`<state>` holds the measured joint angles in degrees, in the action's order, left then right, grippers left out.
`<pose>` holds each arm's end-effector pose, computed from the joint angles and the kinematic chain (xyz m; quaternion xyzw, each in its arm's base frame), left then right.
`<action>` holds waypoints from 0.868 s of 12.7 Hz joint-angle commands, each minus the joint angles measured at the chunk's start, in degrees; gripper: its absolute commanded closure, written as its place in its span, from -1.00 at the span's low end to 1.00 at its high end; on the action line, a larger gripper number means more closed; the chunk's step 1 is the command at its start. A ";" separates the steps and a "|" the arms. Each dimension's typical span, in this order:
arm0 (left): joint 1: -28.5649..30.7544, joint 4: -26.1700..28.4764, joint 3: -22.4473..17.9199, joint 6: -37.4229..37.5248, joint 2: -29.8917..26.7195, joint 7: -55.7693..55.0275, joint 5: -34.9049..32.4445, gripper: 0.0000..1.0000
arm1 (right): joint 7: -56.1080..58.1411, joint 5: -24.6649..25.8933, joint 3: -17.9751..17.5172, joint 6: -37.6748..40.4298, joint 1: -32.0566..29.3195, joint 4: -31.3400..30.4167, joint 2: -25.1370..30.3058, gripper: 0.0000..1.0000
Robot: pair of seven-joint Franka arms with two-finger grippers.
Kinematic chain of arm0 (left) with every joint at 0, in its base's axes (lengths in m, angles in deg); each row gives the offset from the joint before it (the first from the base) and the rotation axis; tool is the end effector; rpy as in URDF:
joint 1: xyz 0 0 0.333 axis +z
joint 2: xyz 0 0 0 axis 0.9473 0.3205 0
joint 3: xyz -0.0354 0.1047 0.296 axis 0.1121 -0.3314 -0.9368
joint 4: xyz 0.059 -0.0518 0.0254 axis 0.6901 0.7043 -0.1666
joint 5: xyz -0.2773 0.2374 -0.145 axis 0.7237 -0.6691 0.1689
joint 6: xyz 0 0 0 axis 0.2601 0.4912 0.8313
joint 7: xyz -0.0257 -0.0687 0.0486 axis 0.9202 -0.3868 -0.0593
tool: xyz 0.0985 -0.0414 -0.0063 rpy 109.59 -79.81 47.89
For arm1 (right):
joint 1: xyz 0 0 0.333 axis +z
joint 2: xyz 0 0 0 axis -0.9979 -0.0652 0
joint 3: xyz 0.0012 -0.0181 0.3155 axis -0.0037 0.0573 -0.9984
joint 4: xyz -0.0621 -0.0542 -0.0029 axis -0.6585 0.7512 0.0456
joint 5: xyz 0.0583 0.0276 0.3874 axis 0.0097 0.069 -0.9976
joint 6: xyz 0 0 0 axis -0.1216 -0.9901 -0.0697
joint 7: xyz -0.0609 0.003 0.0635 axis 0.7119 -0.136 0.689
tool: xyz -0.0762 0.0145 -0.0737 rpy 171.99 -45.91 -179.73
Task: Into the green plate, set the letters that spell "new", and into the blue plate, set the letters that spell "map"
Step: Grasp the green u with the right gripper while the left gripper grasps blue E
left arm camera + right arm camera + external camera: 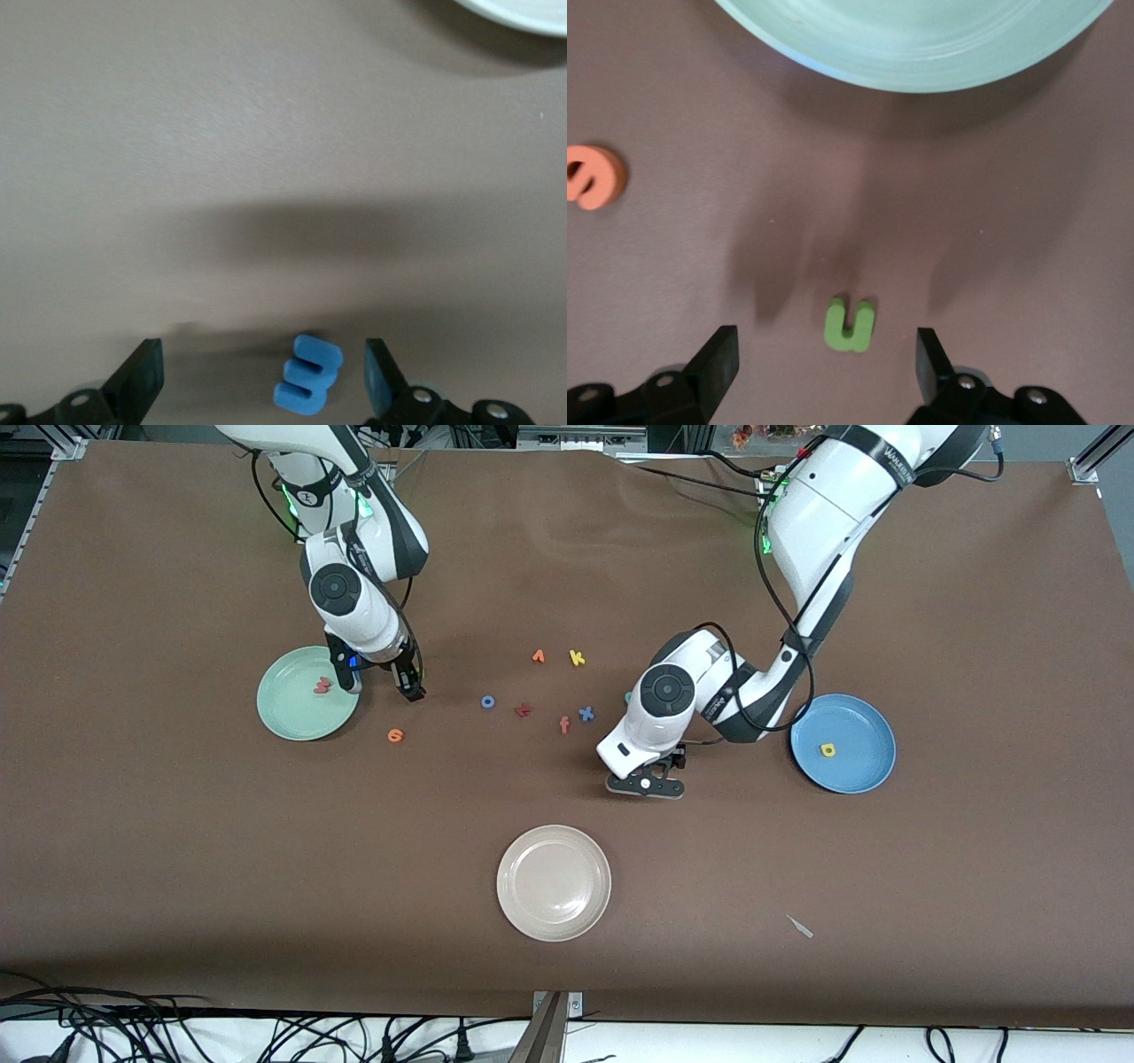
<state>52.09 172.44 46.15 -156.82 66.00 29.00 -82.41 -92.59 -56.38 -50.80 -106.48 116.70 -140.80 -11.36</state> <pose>0.5750 -0.3905 0.1829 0.9987 -0.0480 -0.0129 0.0079 0.4142 0.2211 0.1863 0.8229 -0.5667 -0.0388 0.0133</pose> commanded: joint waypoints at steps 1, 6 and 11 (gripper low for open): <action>-1.43 -2.25 -0.66 0.72 1.59 -1.23 -1.88 -1.00 | -1.07 -0.75 0.01 -2.52 2.08 -1.52 -0.64 -0.76; -1.70 -2.16 -0.66 0.72 1.59 -3.43 -2.14 -0.43 | -1.07 -0.84 0.36 -5.86 2.08 -2.22 -2.06 -0.41; -2.49 -2.07 -0.66 0.63 1.59 -5.02 -2.14 -0.10 | -0.89 -0.75 0.45 -6.13 2.08 -2.14 -1.79 0.41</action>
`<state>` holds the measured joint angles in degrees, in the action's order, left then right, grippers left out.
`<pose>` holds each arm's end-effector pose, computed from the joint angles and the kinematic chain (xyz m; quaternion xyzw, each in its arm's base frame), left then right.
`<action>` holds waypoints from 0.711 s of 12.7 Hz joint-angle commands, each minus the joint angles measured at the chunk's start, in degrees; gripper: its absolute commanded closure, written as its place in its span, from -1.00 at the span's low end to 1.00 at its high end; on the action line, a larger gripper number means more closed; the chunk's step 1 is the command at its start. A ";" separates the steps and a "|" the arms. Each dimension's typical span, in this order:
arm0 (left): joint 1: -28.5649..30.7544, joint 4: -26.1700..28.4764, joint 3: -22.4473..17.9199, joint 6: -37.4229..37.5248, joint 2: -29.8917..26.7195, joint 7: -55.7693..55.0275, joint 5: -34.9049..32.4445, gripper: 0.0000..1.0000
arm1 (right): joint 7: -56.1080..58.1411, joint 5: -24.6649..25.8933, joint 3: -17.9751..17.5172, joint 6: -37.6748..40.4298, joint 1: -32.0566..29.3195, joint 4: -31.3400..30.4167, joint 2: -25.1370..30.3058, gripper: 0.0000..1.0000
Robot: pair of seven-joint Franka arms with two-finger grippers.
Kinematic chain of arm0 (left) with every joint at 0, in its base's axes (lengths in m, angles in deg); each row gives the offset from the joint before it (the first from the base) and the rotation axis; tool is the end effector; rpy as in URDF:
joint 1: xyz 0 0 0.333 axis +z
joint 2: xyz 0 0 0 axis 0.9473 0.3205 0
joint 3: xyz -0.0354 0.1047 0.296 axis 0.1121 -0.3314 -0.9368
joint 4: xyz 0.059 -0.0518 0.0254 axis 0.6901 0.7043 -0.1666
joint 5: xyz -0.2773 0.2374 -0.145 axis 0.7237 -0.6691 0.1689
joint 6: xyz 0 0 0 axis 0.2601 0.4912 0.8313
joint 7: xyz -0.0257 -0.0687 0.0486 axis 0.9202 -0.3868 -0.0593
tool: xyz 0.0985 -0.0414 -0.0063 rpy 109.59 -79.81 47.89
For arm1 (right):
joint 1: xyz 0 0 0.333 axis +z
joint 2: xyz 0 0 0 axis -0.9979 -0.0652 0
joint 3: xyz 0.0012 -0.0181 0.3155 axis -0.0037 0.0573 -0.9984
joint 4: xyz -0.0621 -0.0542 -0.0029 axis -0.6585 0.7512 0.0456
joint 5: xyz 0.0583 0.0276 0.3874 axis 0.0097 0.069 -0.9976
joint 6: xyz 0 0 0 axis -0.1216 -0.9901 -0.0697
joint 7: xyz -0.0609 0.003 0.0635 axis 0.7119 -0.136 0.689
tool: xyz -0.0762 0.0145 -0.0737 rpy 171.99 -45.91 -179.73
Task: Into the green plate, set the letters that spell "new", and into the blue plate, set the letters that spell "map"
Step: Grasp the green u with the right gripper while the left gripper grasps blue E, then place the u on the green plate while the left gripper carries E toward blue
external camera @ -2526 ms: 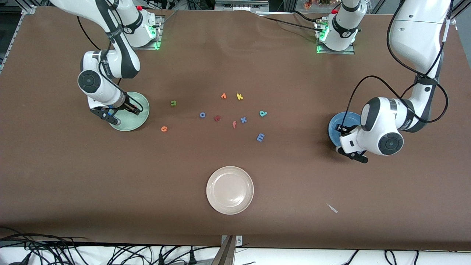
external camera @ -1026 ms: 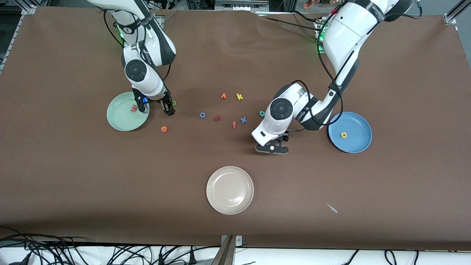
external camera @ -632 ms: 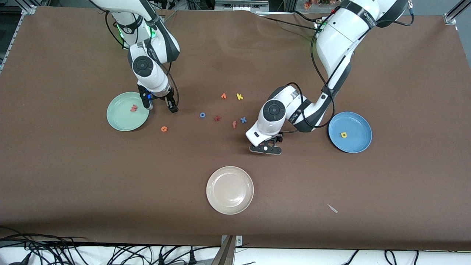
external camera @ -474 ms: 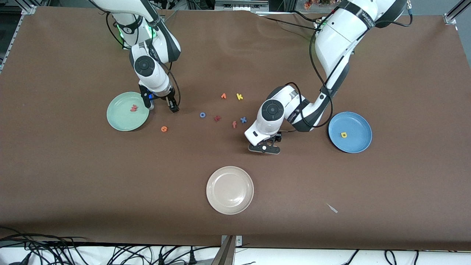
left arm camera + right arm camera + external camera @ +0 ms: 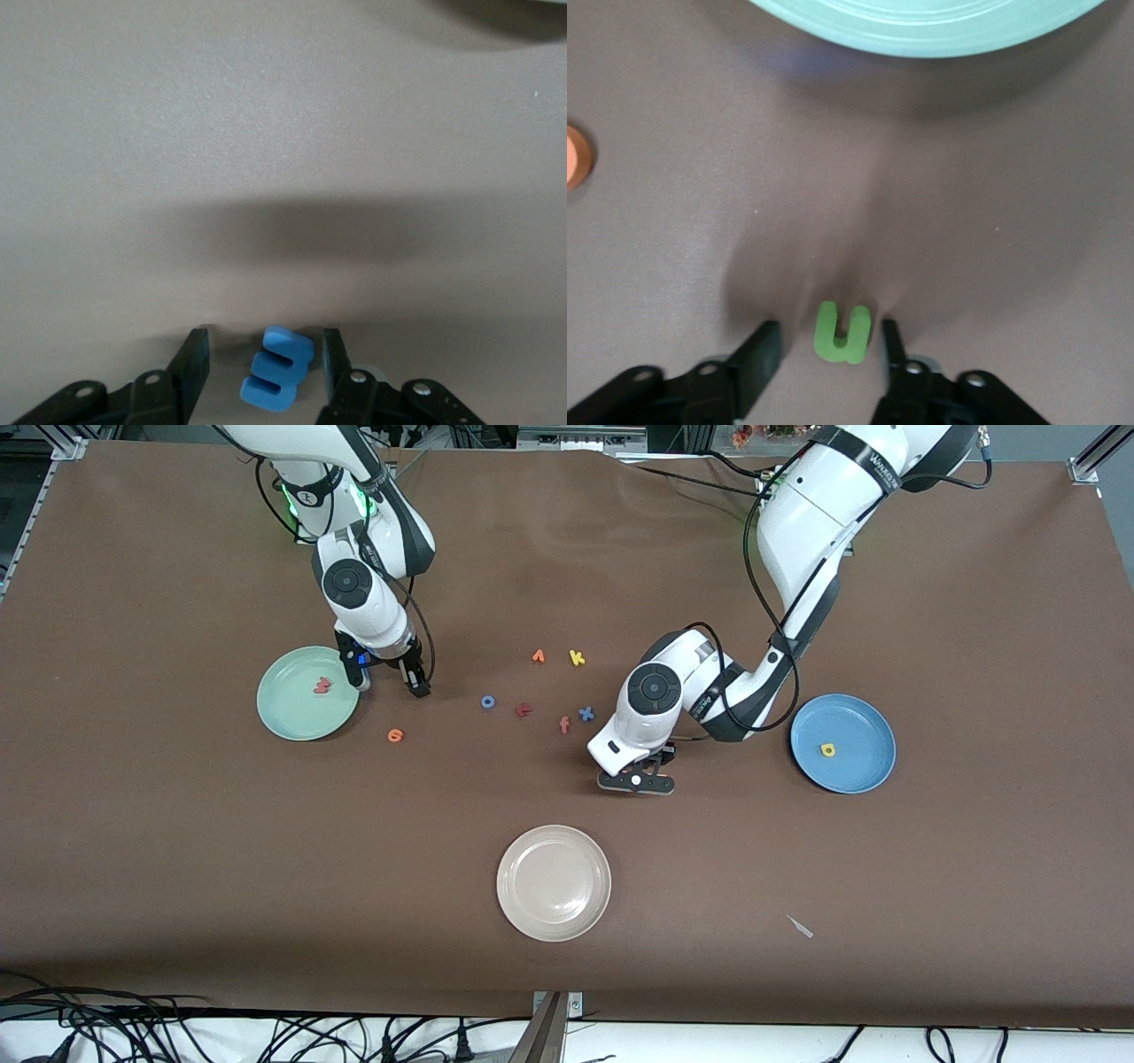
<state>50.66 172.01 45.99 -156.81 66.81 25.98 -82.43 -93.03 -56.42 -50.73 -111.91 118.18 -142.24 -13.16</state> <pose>0.5663 -0.4033 0.1761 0.9993 -0.0324 -0.0164 0.0060 0.4050 0.2267 0.1719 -0.8269 0.5619 0.0244 0.0001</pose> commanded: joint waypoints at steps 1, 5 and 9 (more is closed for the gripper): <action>-1.06 -1.64 -0.50 0.63 0.78 -2.17 -2.12 -0.04 | -0.19 -0.71 0.46 -0.53 0.60 -0.70 0.19 0.70; -1.15 -1.55 -0.50 0.36 0.87 -3.40 -2.20 0.04 | 1.03 -0.02 2.47 6.04 0.60 0.09 5.44 1.00; -1.15 -1.46 -0.50 0.10 0.96 -4.36 -2.20 0.33 | 18.65 0.16 13.00 17.65 0.51 0.27 15.28 1.00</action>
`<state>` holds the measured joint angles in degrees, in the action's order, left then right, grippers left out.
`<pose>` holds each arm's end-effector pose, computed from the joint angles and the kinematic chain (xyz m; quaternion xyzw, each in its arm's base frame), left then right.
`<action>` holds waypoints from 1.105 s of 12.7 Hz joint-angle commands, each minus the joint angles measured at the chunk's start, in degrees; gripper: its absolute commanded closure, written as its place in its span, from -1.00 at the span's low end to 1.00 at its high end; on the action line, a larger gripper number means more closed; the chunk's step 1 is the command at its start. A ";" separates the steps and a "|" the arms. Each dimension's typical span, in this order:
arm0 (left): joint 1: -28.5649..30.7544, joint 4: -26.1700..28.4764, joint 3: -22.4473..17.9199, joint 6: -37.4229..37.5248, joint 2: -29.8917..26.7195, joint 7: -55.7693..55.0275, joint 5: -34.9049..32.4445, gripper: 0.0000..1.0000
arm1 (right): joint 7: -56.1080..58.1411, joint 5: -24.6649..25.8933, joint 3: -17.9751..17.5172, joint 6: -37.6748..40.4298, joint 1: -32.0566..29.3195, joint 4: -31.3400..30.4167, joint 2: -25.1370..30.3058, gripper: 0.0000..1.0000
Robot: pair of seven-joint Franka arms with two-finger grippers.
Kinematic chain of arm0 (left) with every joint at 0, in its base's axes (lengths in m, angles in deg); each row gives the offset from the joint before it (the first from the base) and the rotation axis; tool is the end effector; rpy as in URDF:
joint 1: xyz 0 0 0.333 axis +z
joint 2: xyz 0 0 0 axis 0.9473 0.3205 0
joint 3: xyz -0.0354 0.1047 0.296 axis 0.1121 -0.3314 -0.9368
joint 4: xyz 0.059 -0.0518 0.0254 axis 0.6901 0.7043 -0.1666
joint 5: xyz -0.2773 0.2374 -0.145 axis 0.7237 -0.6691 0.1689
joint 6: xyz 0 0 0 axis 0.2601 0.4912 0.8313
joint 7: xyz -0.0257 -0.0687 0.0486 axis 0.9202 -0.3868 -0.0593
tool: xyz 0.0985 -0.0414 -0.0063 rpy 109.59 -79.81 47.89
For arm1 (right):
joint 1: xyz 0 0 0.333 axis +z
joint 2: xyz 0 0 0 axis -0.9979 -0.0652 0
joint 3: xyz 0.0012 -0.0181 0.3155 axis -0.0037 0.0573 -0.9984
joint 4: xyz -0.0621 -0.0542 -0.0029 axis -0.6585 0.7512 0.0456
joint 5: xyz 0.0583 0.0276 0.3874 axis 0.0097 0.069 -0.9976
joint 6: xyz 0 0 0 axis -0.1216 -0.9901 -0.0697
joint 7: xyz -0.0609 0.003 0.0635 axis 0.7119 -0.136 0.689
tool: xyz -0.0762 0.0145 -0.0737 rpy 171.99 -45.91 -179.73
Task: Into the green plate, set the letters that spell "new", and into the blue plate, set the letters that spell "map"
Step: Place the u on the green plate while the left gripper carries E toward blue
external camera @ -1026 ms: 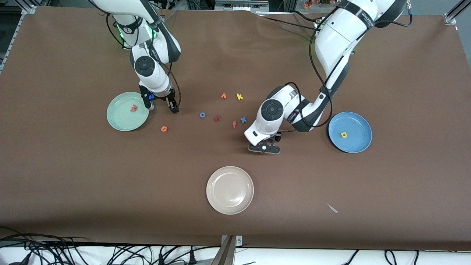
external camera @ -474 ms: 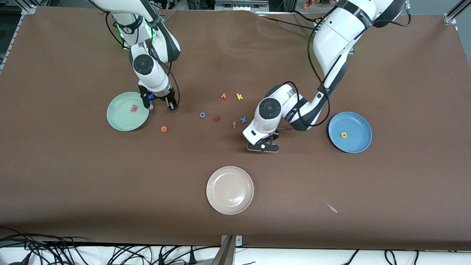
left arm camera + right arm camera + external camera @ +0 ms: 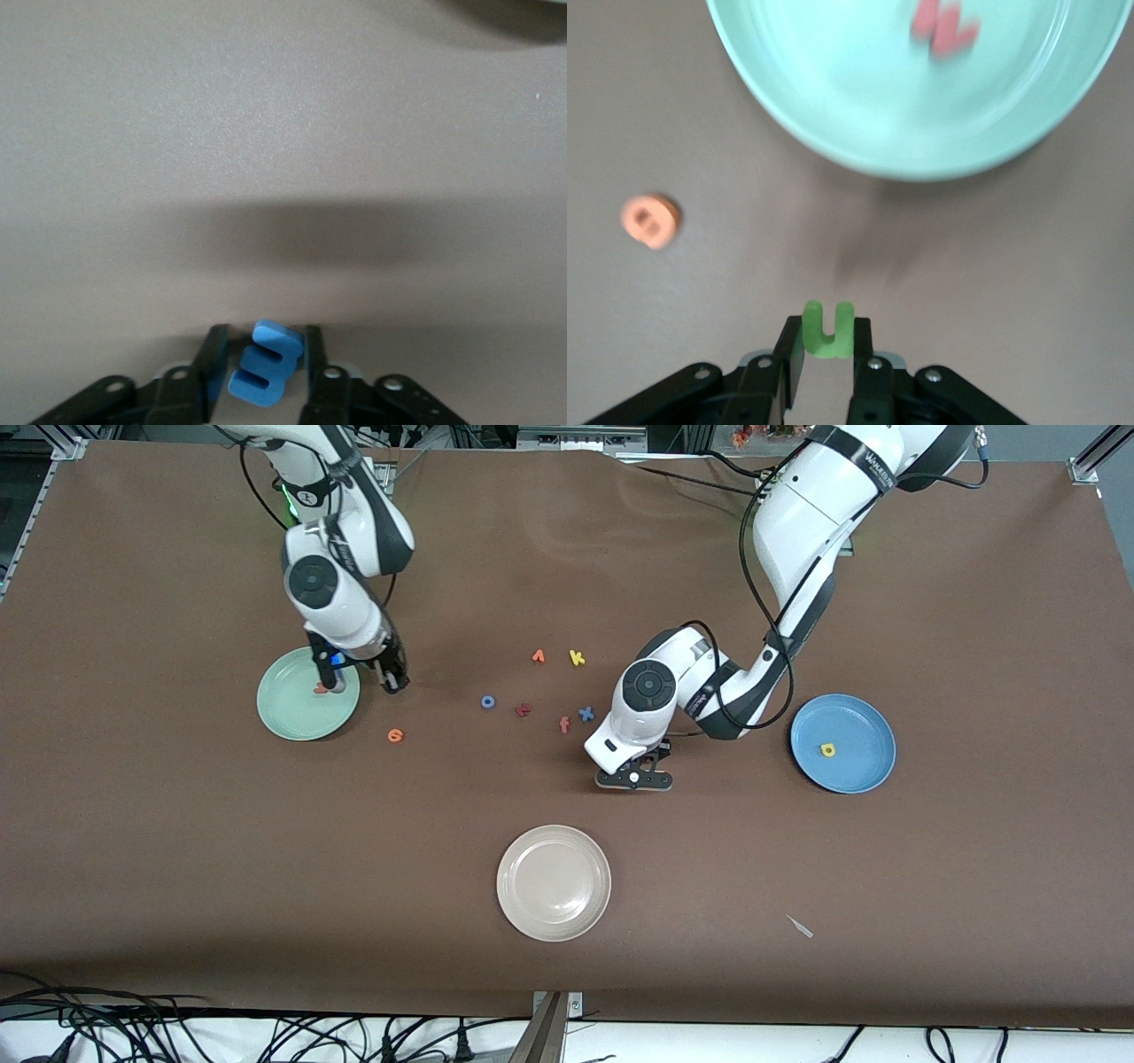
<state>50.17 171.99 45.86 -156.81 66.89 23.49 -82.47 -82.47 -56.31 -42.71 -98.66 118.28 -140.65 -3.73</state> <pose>0.5635 -0.4070 0.1750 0.9997 -0.0144 -0.0166 0.0044 0.4378 0.1753 0.2397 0.8431 -0.5361 -0.0410 0.0058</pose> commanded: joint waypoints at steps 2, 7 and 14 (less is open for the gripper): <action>-0.66 -1.45 -0.37 0.01 1.22 -2.75 -2.26 0.54 | 18.90 -0.03 11.83 6.70 0.41 -1.32 7.19 0.99; 2.66 -1.81 0.15 1.41 -0.17 -1.35 -1.29 0.89 | 33.37 -0.30 19.95 2.77 -0.11 -1.32 -2.35 0.90; 22.70 -6.56 8.42 34.44 -5.62 30.68 3.89 0.91 | 34.34 -1.09 20.57 6.39 -0.38 2.79 -3.62 -0.97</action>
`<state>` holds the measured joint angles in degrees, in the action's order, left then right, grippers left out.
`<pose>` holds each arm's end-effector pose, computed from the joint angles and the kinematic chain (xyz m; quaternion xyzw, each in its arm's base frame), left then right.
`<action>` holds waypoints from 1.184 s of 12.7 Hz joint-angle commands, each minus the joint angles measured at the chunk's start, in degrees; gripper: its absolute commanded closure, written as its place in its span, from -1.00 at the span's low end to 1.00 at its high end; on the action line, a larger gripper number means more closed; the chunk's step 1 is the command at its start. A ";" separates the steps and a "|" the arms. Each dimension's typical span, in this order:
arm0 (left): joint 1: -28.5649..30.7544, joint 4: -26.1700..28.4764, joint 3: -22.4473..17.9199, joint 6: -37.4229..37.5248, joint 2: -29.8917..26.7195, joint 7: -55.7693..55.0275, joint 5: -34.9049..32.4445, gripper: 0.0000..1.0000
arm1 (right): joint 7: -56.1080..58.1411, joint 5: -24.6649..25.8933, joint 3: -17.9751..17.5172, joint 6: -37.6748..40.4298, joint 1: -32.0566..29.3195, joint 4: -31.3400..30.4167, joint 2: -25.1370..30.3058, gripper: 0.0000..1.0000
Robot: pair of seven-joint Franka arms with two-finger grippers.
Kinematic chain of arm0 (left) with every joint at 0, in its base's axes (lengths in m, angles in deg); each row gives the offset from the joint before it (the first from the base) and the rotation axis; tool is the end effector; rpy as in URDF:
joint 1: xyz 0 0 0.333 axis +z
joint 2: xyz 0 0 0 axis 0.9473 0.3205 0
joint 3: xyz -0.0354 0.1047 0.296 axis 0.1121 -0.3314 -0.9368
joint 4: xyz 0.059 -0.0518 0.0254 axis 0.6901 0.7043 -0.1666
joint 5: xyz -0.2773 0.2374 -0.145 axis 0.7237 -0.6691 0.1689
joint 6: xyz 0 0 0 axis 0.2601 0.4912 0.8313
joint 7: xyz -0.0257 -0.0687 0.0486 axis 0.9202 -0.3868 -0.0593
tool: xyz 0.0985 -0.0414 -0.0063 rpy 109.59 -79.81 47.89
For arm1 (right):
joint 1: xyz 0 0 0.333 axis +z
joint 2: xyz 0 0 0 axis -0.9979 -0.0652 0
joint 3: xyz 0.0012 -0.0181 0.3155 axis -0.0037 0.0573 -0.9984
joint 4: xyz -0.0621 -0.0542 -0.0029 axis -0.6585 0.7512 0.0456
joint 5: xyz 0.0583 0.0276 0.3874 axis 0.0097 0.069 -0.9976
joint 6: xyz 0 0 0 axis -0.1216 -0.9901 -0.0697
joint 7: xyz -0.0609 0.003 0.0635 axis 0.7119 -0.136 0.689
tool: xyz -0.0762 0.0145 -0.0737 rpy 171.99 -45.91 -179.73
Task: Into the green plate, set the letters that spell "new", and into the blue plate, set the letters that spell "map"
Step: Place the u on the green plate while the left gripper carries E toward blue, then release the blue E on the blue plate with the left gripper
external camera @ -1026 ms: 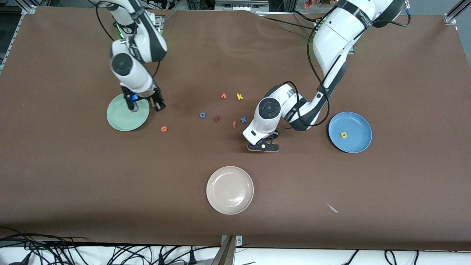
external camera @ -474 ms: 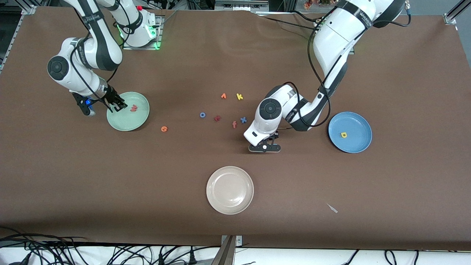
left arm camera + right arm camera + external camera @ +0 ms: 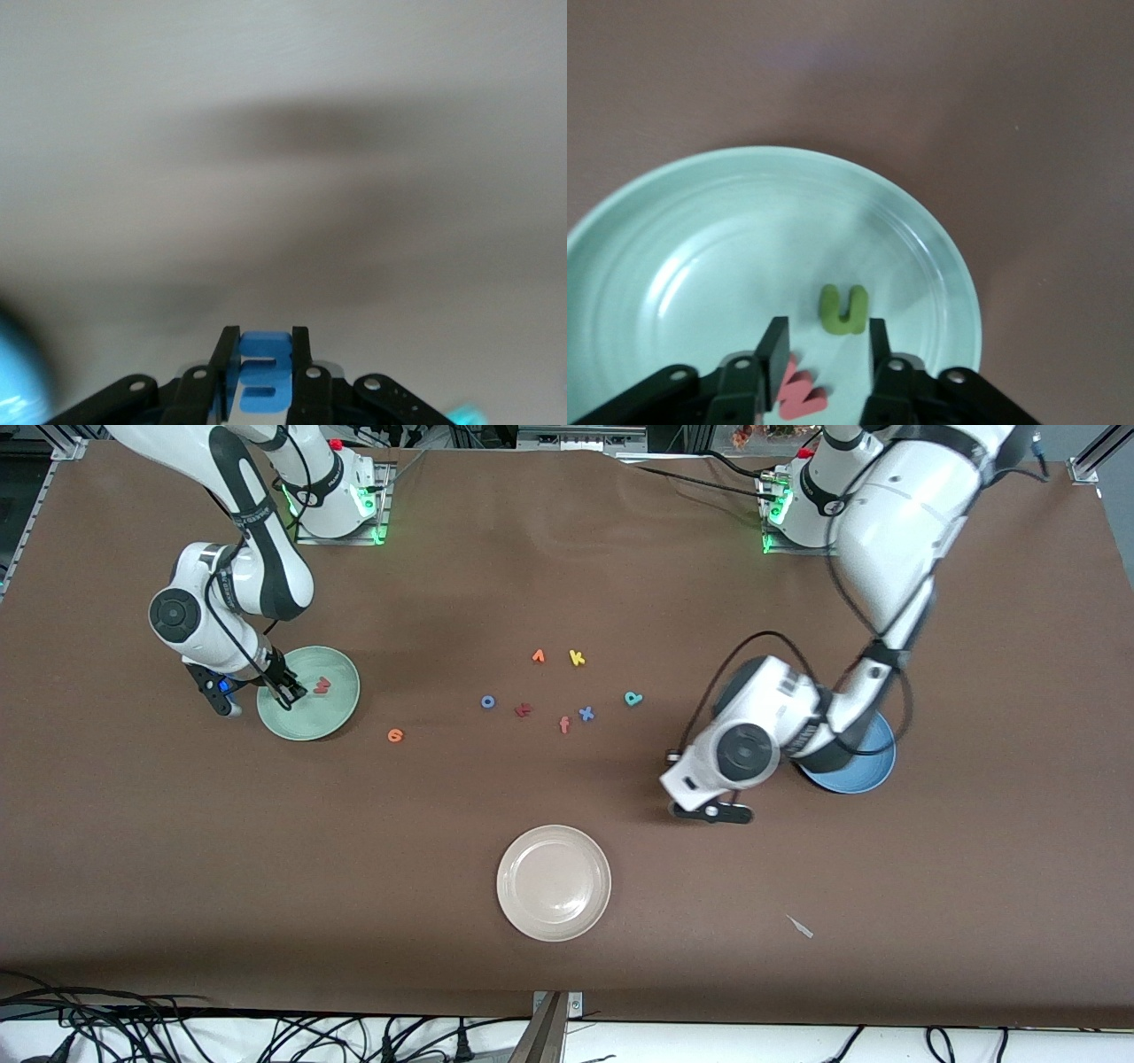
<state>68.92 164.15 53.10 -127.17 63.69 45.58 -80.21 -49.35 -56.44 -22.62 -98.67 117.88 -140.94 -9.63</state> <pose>0.6364 -0.2486 0.2495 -0.9835 0.0725 0.1643 0.0206 0.4614 0.0026 0.2038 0.8950 -0.4406 -0.0533 0.0452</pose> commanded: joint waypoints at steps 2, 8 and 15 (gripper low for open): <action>7.29 1.90 1.17 8.32 -3.56 15.29 1.64 0.91 | 1.22 -0.88 -0.31 17.73 0.36 10.80 2.64 -0.98; 19.16 22.08 1.35 -2.18 -15.50 31.99 1.55 0.92 | 0.08 -1.49 -9.10 16.23 1.42 20.68 -0.78 -0.96; 21.81 39.18 1.17 -22.44 -22.03 33.51 0.67 -0.99 | -7.74 -5.80 -15.60 -0.38 3.27 17.97 -8.95 -0.73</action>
<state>89.96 201.75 53.96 -149.71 44.64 77.65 -79.93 -55.47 -61.25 -37.35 -94.50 120.55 -121.66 -17.00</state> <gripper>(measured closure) 0.661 0.123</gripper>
